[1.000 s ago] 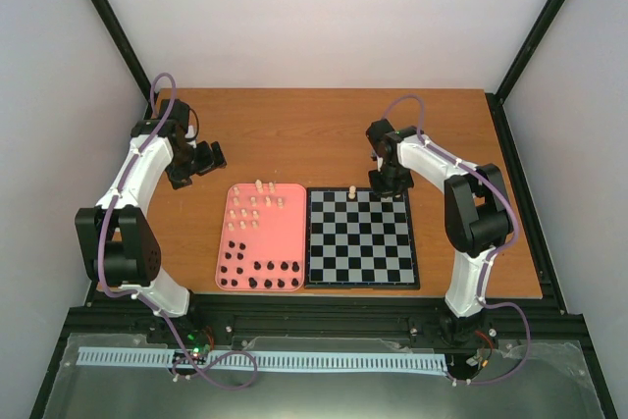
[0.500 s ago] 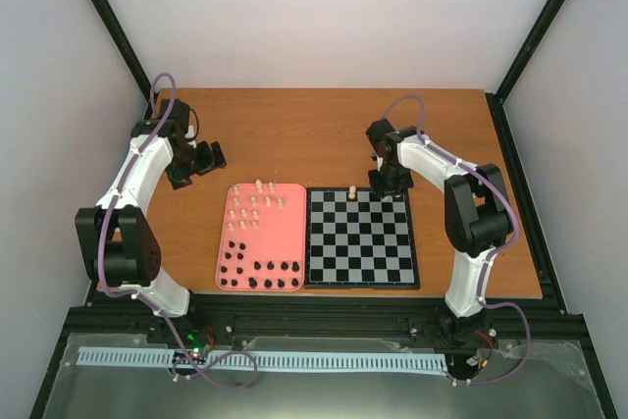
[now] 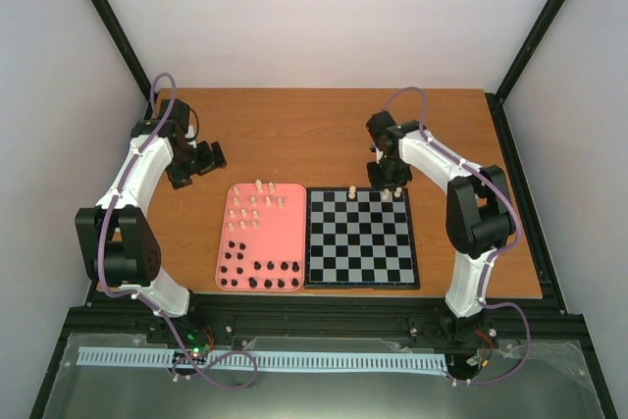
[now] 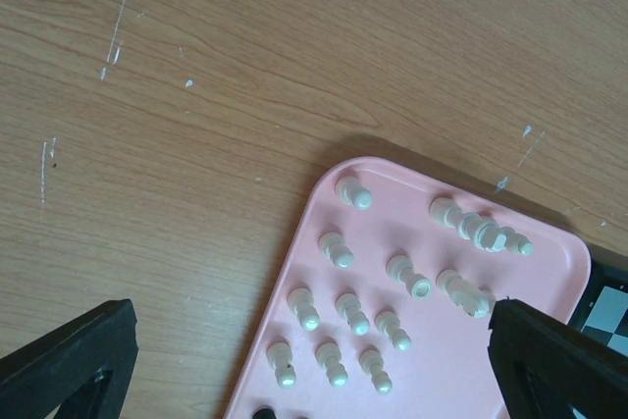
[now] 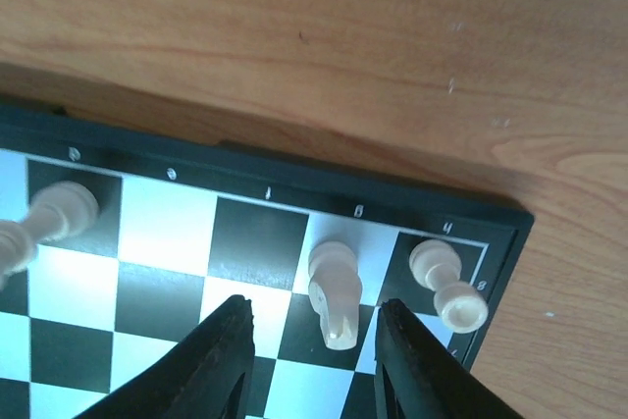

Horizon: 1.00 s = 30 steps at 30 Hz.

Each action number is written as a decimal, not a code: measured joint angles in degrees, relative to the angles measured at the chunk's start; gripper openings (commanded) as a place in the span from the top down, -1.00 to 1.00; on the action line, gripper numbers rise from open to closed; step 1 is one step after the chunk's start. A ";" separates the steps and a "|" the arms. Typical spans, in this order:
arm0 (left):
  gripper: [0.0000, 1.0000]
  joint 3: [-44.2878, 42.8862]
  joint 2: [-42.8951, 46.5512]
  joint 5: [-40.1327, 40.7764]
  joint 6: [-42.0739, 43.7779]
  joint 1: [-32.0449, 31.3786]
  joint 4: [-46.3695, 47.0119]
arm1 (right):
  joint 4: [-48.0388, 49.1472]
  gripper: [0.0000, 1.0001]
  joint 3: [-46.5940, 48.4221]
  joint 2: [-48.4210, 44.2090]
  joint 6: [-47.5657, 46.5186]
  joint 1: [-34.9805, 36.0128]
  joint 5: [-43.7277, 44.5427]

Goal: Set up the chess pieces on the board
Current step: Place the chess piece on the chessboard, then pick up the chess piece from the storage box.

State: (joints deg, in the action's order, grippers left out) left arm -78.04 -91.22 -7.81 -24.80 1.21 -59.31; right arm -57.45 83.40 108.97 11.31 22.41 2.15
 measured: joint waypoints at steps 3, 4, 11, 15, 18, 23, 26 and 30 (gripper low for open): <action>-1.00 0.00 0.00 -0.17 0.02 0.00 0.11 | -0.11 0.14 2.01 -0.09 -0.35 0.00 0.44; -1.00 0.00 0.00 -0.20 0.00 0.00 0.13 | -0.15 0.11 2.54 -0.09 -0.48 0.02 0.63; -1.00 0.00 0.00 -0.20 0.02 0.00 0.15 | -1.03 -0.04 7.76 0.00 -1.51 0.52 0.59; -1.00 0.00 0.00 -0.17 0.02 0.00 0.13 | -2.23 -0.04 16.00 2.27 -1.44 2.91 0.50; -1.00 0.00 0.00 -0.17 0.00 0.00 0.13 | -1.97 -0.04 22.86 6.19 -1.36 6.54 -0.74; -1.00 0.00 0.00 -0.17 0.00 0.00 0.13 | -0.66 -0.03 33.22 15.37 -1.20 13.70 -5.42; -1.00 0.00 0.00 -0.20 0.00 0.00 0.15 | 0.39 -0.02 37.70 20.50 -1.40 16.90 -9.14; -1.00 0.02 0.00 -0.17 0.00 0.00 0.17 | 1.36 -0.01 41.38 25.16 -1.88 19.04 -14.25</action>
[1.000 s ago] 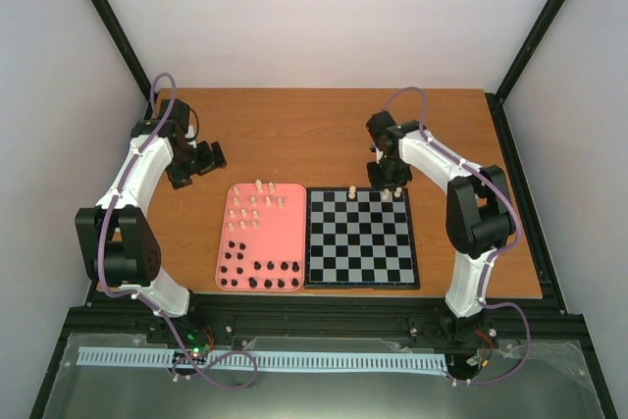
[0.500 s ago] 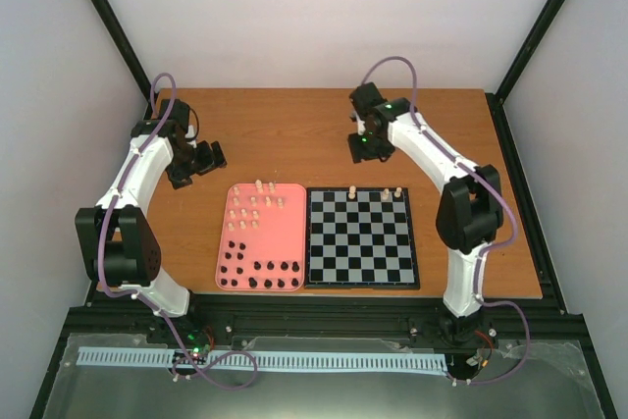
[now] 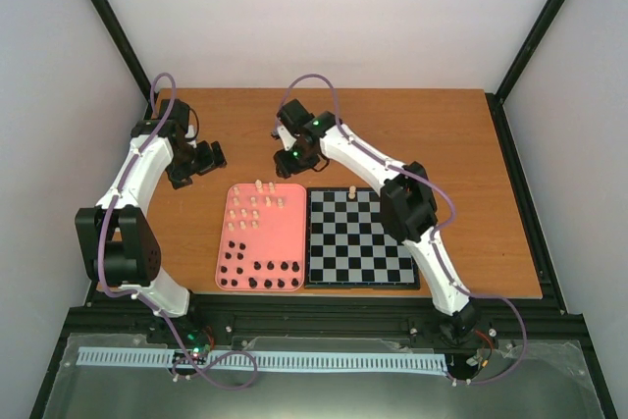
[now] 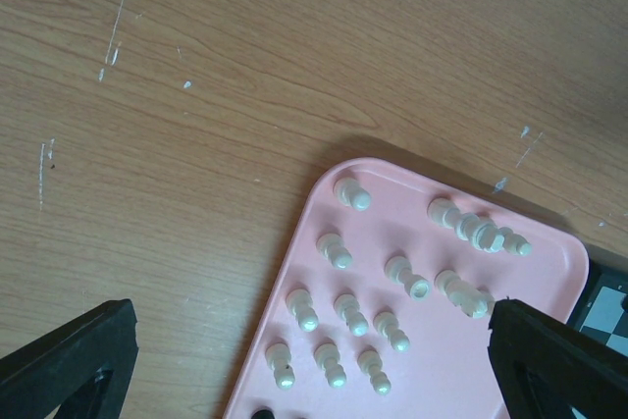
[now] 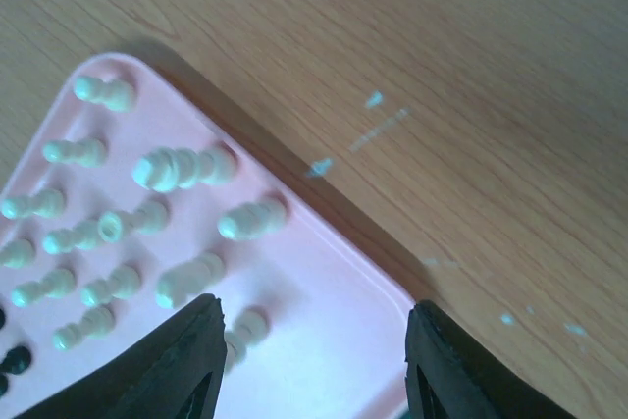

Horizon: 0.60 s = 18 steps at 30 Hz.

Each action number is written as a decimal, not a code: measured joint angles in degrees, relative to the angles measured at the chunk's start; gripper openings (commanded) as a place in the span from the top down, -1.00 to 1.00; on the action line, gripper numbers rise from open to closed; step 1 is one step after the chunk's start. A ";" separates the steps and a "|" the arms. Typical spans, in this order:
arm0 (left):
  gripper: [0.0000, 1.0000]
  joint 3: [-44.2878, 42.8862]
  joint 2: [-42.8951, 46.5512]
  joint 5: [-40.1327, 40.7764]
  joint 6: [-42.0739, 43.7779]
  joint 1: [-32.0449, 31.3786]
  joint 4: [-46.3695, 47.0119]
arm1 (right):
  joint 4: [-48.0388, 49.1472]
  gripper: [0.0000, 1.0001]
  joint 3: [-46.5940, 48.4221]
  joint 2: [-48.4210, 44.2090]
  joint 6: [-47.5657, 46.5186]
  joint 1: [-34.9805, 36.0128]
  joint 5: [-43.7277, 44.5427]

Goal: Set up the chess pieces on the board
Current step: Pick up the chess piece from the storage box.

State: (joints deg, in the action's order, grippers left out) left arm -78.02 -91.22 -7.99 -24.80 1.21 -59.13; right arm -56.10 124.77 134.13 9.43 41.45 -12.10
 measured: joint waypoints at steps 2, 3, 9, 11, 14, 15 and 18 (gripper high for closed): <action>-1.00 -0.02 0.00 -0.04 0.00 0.00 0.04 | -0.02 -0.01 2.62 1.92 -0.55 0.24 -1.97; -1.00 -0.02 0.00 -0.04 0.00 0.00 0.07 | 0.02 -0.01 3.93 2.75 -0.85 0.37 -2.73; -1.00 -0.02 0.00 -0.09 0.00 0.00 0.13 | 0.20 0.05 8.09 5.18 -1.99 0.83 -5.60; -1.00 -0.02 0.00 -0.09 0.00 0.00 0.17 | 0.20 0.08 8.52 5.75 -2.14 1.14 -6.29; -1.00 -0.02 0.00 -0.11 0.00 0.00 0.17 | 0.22 0.11 8.76 6.91 -2.36 1.57 -7.10; -1.00 -0.02 0.00 -0.13 0.00 0.00 0.20 | 0.20 0.11 8.76 7.32 -2.45 1.70 -7.26; -1.00 -0.02 0.00 -0.15 0.00 0.00 0.20 | 0.20 0.13 8.79 8.50 -2.58 2.12 -7.82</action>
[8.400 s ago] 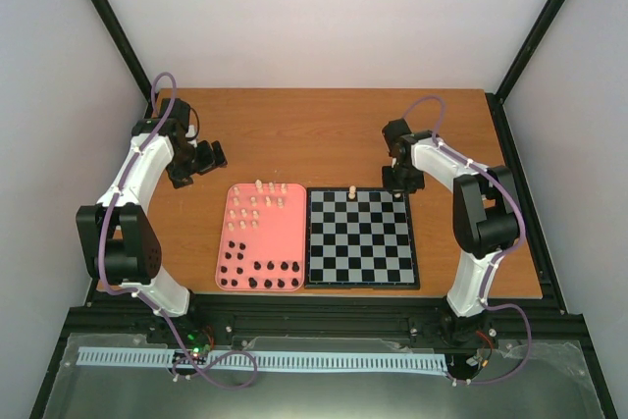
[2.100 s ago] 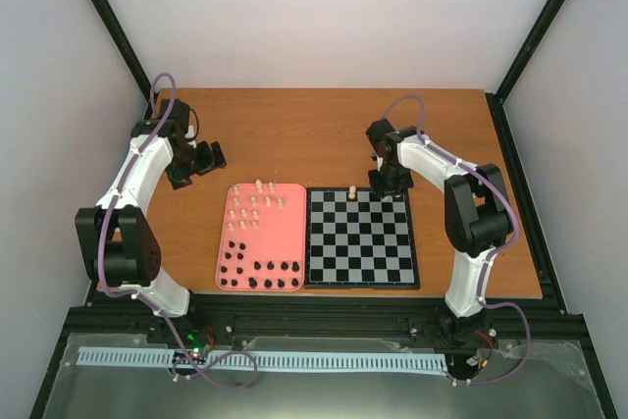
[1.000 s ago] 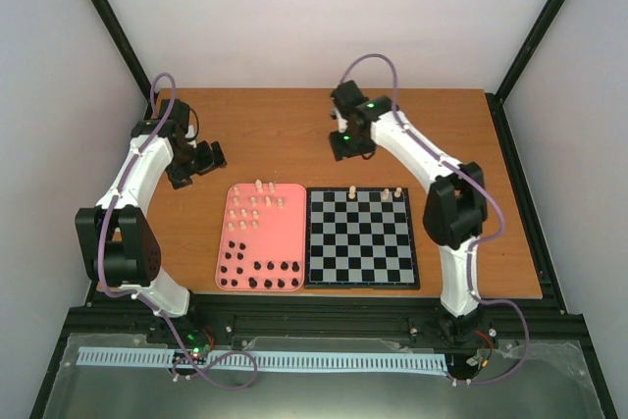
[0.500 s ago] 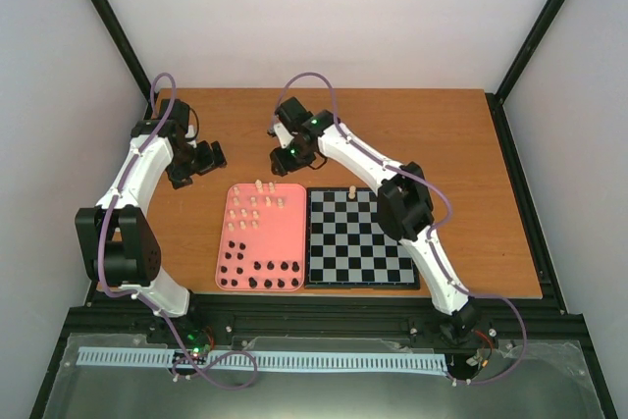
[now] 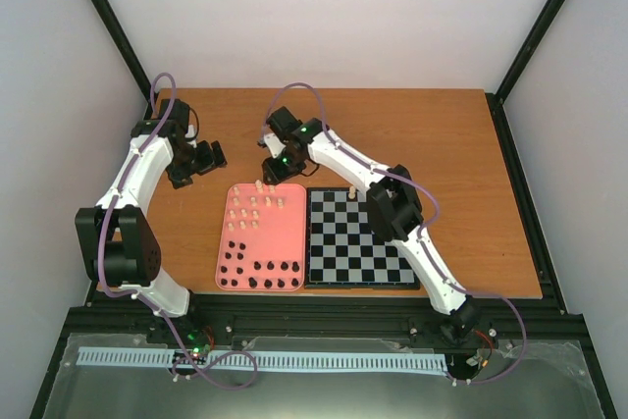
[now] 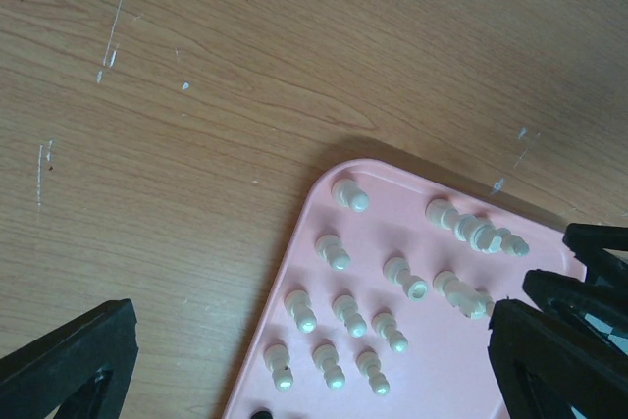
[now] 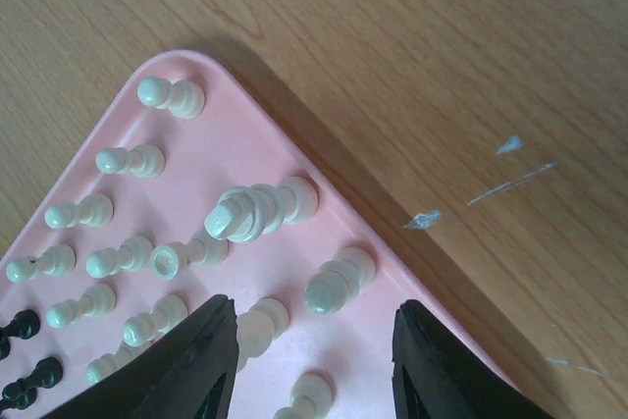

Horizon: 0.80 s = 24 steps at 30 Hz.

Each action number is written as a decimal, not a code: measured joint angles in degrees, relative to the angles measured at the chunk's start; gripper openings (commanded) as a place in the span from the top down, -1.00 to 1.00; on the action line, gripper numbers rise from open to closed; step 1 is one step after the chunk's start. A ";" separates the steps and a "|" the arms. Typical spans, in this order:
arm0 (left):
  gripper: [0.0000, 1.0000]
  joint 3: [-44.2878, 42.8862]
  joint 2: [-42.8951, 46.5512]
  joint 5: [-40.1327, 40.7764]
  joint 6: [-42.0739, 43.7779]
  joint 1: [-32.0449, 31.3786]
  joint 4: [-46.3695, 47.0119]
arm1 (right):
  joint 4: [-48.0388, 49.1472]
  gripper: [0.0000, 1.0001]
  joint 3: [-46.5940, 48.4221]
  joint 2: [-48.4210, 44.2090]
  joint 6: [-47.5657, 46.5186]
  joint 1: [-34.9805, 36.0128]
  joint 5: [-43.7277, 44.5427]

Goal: Set up the chess pieces on the board
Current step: Pick up the chess piece from the storage box.

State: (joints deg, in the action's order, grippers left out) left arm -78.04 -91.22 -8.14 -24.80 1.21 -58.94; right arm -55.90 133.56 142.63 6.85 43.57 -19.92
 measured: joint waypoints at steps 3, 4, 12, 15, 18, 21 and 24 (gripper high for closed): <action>-1.00 0.00 0.00 -0.02 0.00 0.00 0.00 | 0.00 0.17 0.00 0.37 0.00 0.35 -0.22; -1.00 0.00 0.00 -0.02 0.00 0.00 0.00 | 0.00 0.18 -0.02 0.39 0.00 0.44 -0.26; -1.00 0.02 0.00 -0.02 0.00 0.00 0.02 | -0.04 0.23 0.26 1.33 0.00 0.57 -0.35; -1.00 0.02 0.00 -0.02 0.00 0.00 0.02 | -0.04 0.23 0.33 2.16 0.00 0.59 -0.35; -1.00 0.02 0.00 -0.04 0.00 0.00 0.00 | -0.26 0.24 1.07 3.23 -0.02 0.66 -0.26; -1.00 0.02 0.00 -0.02 0.00 0.00 0.02 | -0.37 0.26 1.88 3.96 -0.02 0.79 -0.24; -1.00 0.04 0.00 -0.04 0.00 0.00 0.02 | -0.46 0.41 2.19 4.00 -0.04 0.87 -0.24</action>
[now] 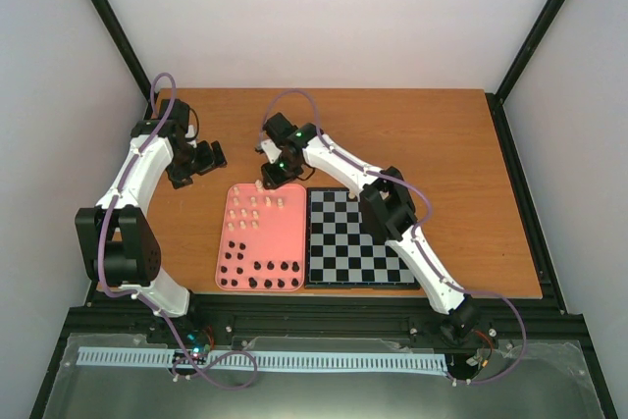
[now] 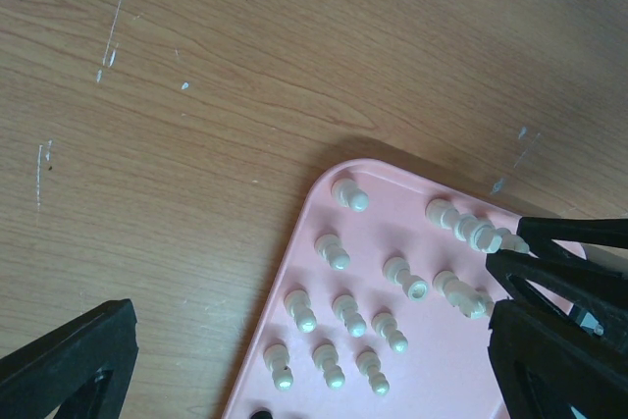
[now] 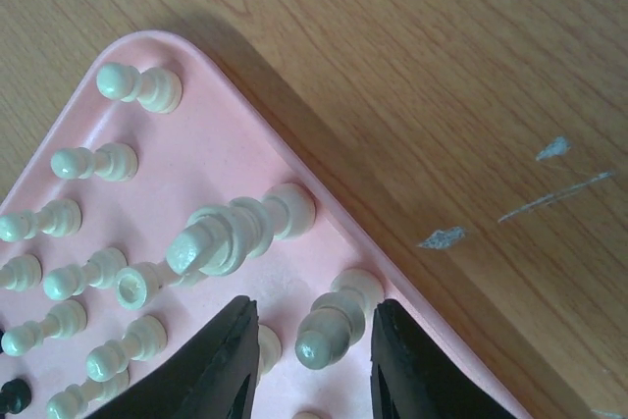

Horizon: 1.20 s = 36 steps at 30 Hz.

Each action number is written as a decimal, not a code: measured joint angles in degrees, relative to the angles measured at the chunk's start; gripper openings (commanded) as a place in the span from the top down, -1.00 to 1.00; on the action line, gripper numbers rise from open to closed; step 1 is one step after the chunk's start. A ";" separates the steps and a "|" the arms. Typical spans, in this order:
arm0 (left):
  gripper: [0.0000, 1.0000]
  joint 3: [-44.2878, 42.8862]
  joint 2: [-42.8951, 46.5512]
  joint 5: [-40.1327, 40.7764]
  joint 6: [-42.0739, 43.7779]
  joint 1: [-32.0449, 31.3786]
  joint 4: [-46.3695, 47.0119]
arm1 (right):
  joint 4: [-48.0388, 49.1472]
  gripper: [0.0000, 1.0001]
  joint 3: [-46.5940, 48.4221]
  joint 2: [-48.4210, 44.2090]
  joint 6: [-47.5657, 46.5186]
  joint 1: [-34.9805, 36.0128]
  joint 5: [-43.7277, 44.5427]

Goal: Set up the chess pieces on the board
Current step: Pick up the chess piece from the storage box.

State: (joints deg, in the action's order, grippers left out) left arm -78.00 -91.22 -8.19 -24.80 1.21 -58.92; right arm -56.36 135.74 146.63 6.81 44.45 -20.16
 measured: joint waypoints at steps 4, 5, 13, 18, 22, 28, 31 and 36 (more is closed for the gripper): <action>-1.00 0.02 0.00 0.00 0.00 0.00 0.00 | -0.09 0.44 0.50 0.02 -0.02 0.00 -0.02; -1.00 0.04 0.00 0.00 0.00 0.00 0.00 | -0.11 0.44 0.50 0.02 -0.04 0.00 -0.02; -1.00 0.42 0.00 -0.02 0.00 0.00 0.15 | -0.87 0.49 0.50 0.59 -0.09 0.00 -0.04; -1.00 0.50 0.00 -0.04 0.00 0.00 0.20 | -1.25 0.68 0.50 0.76 -0.15 0.00 -0.02; -1.00 0.52 0.00 -0.07 0.00 0.00 0.20 | -1.09 0.91 0.83 0.76 -0.33 0.00 0.11; -1.00 0.52 0.00 -0.09 0.00 0.00 0.22 | -0.92 0.94 0.90 0.61 -0.39 0.11 1.53; -1.00 0.55 0.00 -0.09 0.00 0.00 0.22 | -1.57 0.94 0.85 -0.35 -0.35 0.22 4.96; -1.00 0.55 0.00 -0.09 0.00 0.00 0.22 | -2.12 0.94 -0.26 -6.25 0.37 -0.20 10.23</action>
State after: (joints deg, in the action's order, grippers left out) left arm -77.45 -91.22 -8.27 -24.80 1.21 -58.70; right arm -58.48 135.48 140.38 7.18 44.25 -9.93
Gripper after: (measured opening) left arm 0.999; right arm 0.101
